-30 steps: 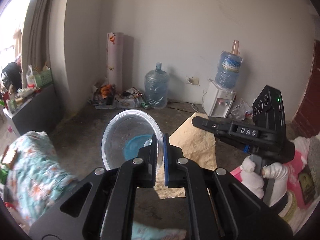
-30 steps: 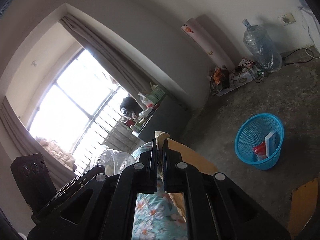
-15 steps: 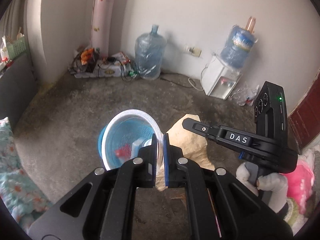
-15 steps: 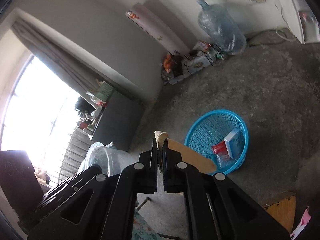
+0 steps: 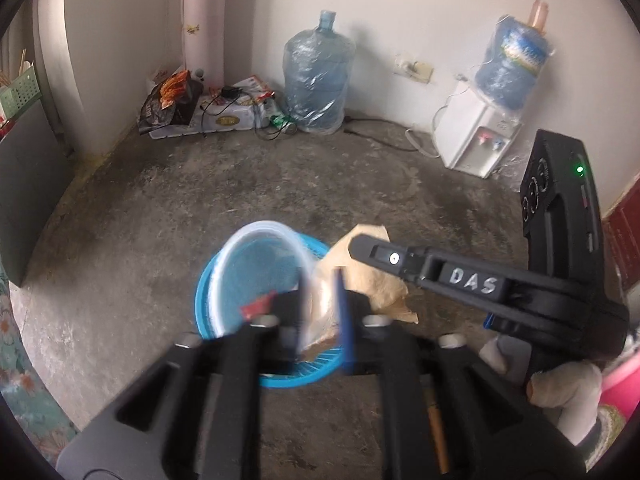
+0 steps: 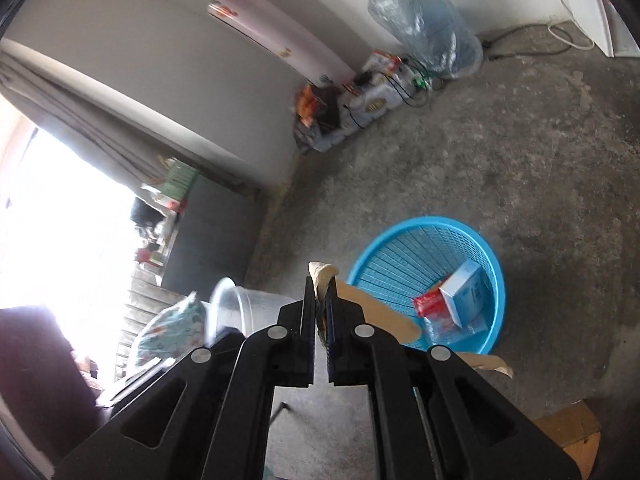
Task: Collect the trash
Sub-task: 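Open both tools to drop the cup and paper into the wastebasket, then move both tools back toward the trash pile on the bed, then close right tool on the white glove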
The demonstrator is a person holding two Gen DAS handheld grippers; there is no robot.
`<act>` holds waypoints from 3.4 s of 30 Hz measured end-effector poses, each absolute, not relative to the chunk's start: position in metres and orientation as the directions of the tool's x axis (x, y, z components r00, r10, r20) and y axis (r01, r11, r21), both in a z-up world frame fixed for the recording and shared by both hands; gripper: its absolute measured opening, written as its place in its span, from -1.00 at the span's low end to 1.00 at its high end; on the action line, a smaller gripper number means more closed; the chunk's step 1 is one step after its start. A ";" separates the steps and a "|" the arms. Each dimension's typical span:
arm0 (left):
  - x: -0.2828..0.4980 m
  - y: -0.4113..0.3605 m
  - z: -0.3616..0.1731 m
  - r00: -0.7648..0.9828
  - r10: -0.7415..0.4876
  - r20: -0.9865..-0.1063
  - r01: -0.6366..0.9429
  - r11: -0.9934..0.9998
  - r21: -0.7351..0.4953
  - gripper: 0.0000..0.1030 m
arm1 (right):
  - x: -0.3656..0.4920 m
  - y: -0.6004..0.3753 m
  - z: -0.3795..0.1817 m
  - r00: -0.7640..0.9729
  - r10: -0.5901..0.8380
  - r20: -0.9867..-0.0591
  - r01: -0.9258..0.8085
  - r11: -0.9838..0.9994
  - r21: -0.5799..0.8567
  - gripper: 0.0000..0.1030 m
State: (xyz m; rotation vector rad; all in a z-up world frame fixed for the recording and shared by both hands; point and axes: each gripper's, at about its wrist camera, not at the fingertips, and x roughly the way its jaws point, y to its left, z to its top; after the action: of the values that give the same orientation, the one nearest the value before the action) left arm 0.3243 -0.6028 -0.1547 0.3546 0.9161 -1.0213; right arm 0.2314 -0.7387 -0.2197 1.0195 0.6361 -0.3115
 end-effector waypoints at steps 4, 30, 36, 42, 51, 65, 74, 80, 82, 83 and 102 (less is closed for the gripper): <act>0.335 -0.601 -0.160 0.244 -0.571 -0.784 0.820 0.553 -0.147 -0.15 | 0.231 -0.744 -0.245 0.746 0.051 -0.664 0.581 0.438 0.686 -0.60; 0.212 -0.367 0.078 0.350 -0.781 -0.517 0.824 0.519 -0.227 0.53 | 0.118 -0.524 -0.075 0.860 -0.012 -0.510 0.355 0.733 0.581 0.33; 0.177 -0.271 0.101 0.468 -0.755 -0.459 0.770 0.604 -0.208 0.53 | 0.102 -0.464 -0.034 0.881 -0.062 -0.470 0.305 0.833 0.462 0.67; 0.162 -0.162 0.110 0.621 -0.648 -0.440 0.647 0.741 -0.180 0.54 | 0.100 -0.433 -0.020 0.883 0.043 -0.468 0.191 0.877 0.441 0.71; 0.142 -0.021 0.101 0.818 -0.388 -0.424 0.363 0.921 -0.143 0.55 | 0.121 -0.381 -0.018 0.830 0.256 -0.495 0.031 0.866 0.500 0.71; 0.136 0.052 0.039 0.817 -0.335 -0.469 0.272 0.942 -0.199 0.54 | 0.164 -0.248 -0.025 0.677 0.525 -0.517 -0.200 0.806 0.557 0.48; 0.147 0.053 0.000 0.756 -0.409 -0.511 0.338 0.913 -0.230 -0.11 | 0.215 -0.182 -0.034 0.556 0.606 -0.569 -0.293 0.783 0.548 0.17; 0.154 0.054 -0.010 0.758 -0.378 -0.532 0.325 0.926 -0.194 -0.39 | 0.240 -0.159 -0.037 0.536 0.571 -0.622 -0.313 0.819 0.482 -0.09; 0.157 0.055 -0.012 0.754 -0.383 -0.533 0.328 0.923 -0.200 -0.42 | 0.245 -0.152 -0.040 0.533 0.554 -0.639 -0.313 0.831 0.459 -0.26; 0.159 0.055 -0.013 0.753 -0.385 -0.534 0.328 0.923 -0.202 -0.43 | 0.246 -0.150 -0.041 0.532 0.547 -0.646 -0.308 0.836 0.454 -0.39; 0.188 0.040 -0.024 0.685 -0.364 -0.631 0.302 0.930 -0.209 -0.28 | 0.209 -0.246 -0.027 0.680 0.484 -0.551 -0.144 0.825 0.547 -0.91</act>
State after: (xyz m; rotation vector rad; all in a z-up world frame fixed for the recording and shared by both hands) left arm 0.1876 0.0402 -0.0236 -0.0908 0.7255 -0.3740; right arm 0.2086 -0.2463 -0.0268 0.4927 0.7453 0.3689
